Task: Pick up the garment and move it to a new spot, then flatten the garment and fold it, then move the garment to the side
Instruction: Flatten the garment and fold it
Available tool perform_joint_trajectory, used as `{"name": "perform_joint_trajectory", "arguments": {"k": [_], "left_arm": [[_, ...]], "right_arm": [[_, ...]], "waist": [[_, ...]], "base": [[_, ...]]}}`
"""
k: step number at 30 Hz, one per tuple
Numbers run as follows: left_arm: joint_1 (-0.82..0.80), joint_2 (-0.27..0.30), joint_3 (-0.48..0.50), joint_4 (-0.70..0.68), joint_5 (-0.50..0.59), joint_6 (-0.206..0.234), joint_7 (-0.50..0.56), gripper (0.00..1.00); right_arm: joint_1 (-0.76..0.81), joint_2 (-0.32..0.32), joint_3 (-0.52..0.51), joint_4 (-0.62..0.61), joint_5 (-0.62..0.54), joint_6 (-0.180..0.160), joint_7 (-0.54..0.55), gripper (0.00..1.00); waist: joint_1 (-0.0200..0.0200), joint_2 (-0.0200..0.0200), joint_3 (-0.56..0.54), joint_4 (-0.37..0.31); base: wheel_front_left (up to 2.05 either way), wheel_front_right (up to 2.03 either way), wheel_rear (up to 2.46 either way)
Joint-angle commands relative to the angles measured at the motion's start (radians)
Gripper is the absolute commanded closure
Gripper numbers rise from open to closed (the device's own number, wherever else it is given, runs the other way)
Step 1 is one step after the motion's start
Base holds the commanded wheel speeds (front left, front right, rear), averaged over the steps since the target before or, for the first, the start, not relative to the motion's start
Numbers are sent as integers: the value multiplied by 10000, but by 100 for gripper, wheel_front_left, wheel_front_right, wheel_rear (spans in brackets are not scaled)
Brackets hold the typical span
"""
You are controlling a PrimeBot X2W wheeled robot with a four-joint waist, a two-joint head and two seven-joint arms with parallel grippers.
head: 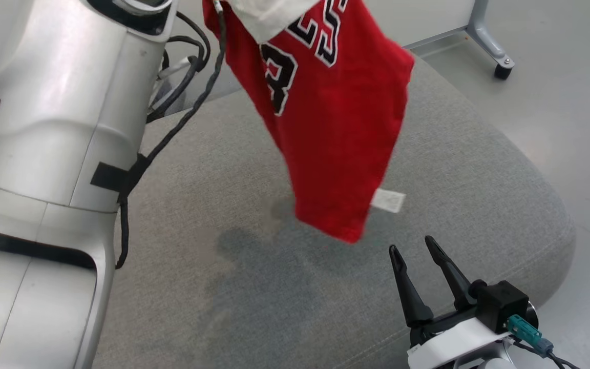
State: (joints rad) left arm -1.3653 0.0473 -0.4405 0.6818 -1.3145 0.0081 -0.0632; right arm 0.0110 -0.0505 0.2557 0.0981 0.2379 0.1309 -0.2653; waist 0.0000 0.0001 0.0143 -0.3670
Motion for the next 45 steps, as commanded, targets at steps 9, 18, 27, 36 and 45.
{"name": "perform_joint_trajectory", "arguments": {"k": [9,18,27,36,45], "left_arm": [[2062,488,380,2802,-281,276,-663,100],[4852,1958,890,4356,-549,-559,-1327,100],[6848,2893,765,4072,-390,-1203,-1303,100],[8925,3325,355,2710,162,-1245,-1737,100],[10580,3388,1414,485,1479,-438,-2031,0]], "right_arm": [[-127,-5,127,-39,-30,-3,6,0],[-168,-3,49,-178,98,-3,7,0],[-22,-6,-320,-260,23,-3,7,0],[-215,-8,-404,-281,17,-3,7,0],[-175,-6,-492,-129,-123,-3,7,0]], "waist": [[0,-1,236,701],[0,-1,745,996],[0,-1,888,1562],[0,-1,1043,1988],[0,-1,906,2324]], "base": [[0,0,0],[0,0,0],[0,0,0],[0,0,0],[0,0,0]]}}
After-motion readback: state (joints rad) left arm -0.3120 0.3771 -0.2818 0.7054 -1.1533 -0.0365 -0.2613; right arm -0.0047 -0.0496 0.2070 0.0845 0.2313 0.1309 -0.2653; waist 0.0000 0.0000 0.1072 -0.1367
